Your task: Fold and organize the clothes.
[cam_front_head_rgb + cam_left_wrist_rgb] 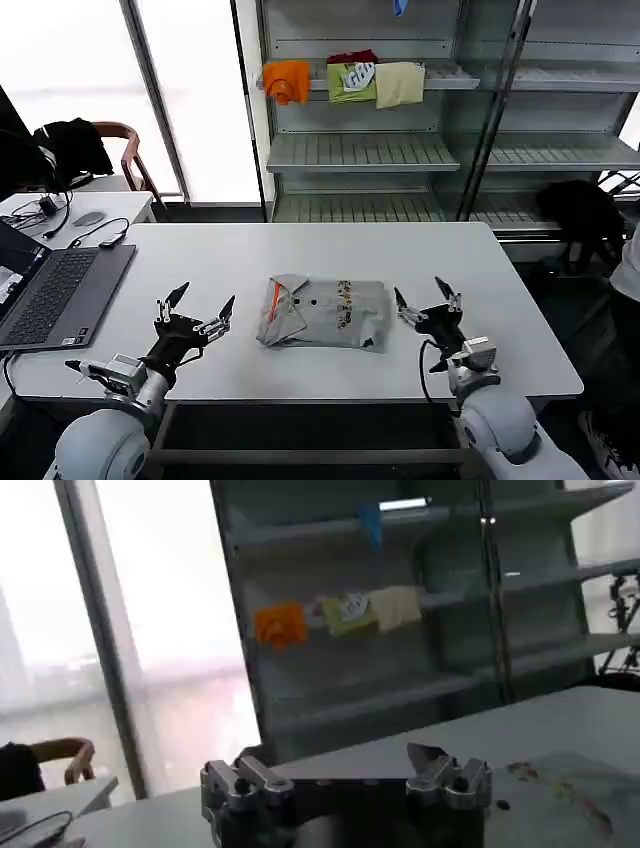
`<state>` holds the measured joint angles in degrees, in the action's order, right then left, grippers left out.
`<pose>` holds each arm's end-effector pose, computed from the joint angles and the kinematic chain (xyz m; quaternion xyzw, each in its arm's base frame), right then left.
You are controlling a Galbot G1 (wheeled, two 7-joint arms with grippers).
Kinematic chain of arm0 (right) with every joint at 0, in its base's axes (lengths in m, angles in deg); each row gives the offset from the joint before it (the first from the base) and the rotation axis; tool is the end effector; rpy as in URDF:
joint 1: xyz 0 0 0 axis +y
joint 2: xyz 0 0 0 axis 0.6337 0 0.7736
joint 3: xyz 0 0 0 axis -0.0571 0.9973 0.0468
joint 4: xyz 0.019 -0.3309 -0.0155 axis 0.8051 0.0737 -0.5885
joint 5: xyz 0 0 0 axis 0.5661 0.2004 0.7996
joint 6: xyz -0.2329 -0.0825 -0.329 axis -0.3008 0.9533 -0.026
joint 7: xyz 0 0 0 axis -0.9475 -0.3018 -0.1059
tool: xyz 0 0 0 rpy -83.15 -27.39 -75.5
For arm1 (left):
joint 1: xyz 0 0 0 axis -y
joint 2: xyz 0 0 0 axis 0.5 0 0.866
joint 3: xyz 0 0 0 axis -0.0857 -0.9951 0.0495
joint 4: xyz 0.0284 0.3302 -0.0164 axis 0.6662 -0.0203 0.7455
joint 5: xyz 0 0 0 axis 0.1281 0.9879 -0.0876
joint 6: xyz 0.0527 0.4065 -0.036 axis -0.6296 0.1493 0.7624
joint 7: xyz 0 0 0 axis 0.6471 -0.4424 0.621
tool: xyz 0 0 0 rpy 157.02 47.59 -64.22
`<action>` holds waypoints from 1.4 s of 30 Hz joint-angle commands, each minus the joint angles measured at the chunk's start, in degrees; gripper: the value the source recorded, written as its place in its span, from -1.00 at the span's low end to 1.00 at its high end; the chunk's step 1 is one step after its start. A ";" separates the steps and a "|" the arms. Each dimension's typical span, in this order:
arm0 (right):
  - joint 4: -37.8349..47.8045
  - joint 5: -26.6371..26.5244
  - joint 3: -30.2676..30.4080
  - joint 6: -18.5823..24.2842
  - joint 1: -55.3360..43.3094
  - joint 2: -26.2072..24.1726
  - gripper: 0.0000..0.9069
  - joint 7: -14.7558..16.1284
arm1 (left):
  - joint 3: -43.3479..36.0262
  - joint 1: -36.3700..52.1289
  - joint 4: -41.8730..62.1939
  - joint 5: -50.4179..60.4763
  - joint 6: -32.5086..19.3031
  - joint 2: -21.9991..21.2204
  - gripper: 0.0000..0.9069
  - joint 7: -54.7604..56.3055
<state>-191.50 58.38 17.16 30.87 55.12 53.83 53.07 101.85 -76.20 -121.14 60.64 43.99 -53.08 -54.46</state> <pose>0.3506 -0.0116 -0.2196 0.1005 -0.9925 0.0689 0.0109 0.3022 0.0515 -0.1761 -0.1058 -0.9894 -0.0906 0.0399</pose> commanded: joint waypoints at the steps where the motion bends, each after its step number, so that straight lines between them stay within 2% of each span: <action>1: -5.54 1.27 -11.39 9.39 9.66 -2.81 1.00 -6.87 | -1.14 -0.36 1.18 -0.36 -1.91 -0.82 1.00 1.06; 3: -6.29 0.22 -14.90 9.62 13.67 -2.75 1.00 -9.52 | -1.58 -1.04 1.88 -0.42 -4.23 -1.25 1.00 1.35; 10: -9.73 1.73 -21.43 16.76 27.46 0.07 1.00 -14.58 | -2.24 -3.76 5.20 -1.27 -13.15 -3.79 1.00 2.65; 14: -11.41 5.62 -22.43 22.96 33.76 2.53 1.00 -14.59 | -1.15 -5.51 5.39 -1.59 -16.59 -5.26 1.00 3.54; 18: -11.91 7.07 -22.84 27.04 37.08 3.49 1.00 -15.01 | 0.26 -7.69 4.48 -1.92 -17.97 -5.32 1.00 3.59; 42: -9.37 7.47 -21.65 29.84 35.76 4.67 1.00 -14.54 | 0.32 -9.81 3.18 -2.29 -18.19 -5.98 1.00 3.42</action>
<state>-200.96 65.33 -3.93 58.53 89.59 57.88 39.00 102.06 -85.39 -117.82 58.43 26.63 -58.78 -51.13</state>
